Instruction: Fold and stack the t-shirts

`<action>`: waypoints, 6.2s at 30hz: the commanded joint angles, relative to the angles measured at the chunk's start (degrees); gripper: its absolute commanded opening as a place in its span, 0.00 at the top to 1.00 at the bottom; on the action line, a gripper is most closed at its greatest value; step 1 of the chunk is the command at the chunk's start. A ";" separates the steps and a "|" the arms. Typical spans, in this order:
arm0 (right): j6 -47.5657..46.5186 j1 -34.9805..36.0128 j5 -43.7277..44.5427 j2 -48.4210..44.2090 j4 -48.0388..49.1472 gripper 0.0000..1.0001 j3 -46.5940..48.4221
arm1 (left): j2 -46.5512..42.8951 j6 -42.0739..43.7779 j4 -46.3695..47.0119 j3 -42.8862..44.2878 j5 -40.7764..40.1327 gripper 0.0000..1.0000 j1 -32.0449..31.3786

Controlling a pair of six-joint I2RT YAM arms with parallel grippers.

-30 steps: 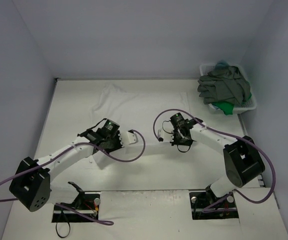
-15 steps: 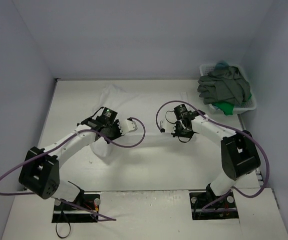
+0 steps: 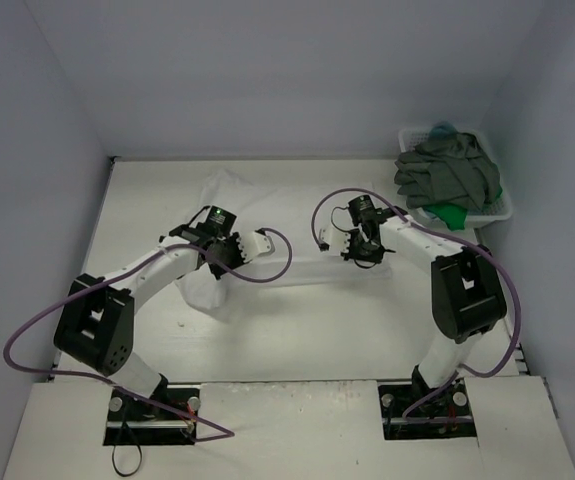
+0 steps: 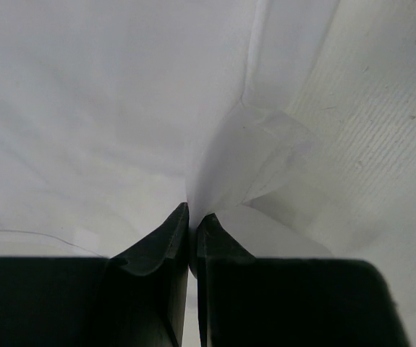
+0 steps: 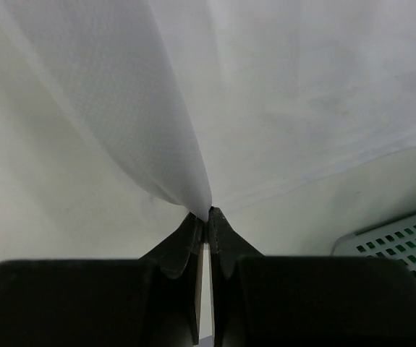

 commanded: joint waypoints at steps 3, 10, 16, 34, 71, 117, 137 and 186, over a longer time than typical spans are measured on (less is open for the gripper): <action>-1.35 -0.52 1.14 1.72 -1.01 1.00 5.23 | 0.13 2.30 0.69 3.65 1.21 0.97 1.43; -1.70 -0.69 2.02 4.88 -1.01 1.00 8.57 | 1.88 3.45 0.78 4.62 1.91 0.97 3.10; -2.31 -1.75 3.95 7.96 -1.09 1.00 11.65 | 4.70 4.15 0.69 7.34 2.87 0.97 4.77; -2.84 -4.82 4.48 15.43 -0.92 1.00 20.70 | 14.98 6.43 -2.29 19.47 4.55 0.97 7.23; 3.31 -5.35 10.63 20.45 0.66 0.55 24.93 | 26.23 5.29 1.84 27.29 3.23 0.51 9.87; 15.79 3.00 3.16 7.35 2.24 0.65 17.28 | -0.22 -5.25 -8.45 12.72 13.24 0.36 9.43; 16.32 1.42 1.15 4.45 2.42 0.65 14.64 | 8.39 -13.16 0.87 9.45 18.70 0.37 8.55; 19.30 1.59 -3.78 6.82 4.27 0.72 12.09 | 7.16 -15.45 18.79 6.82 -3.88 0.93 7.93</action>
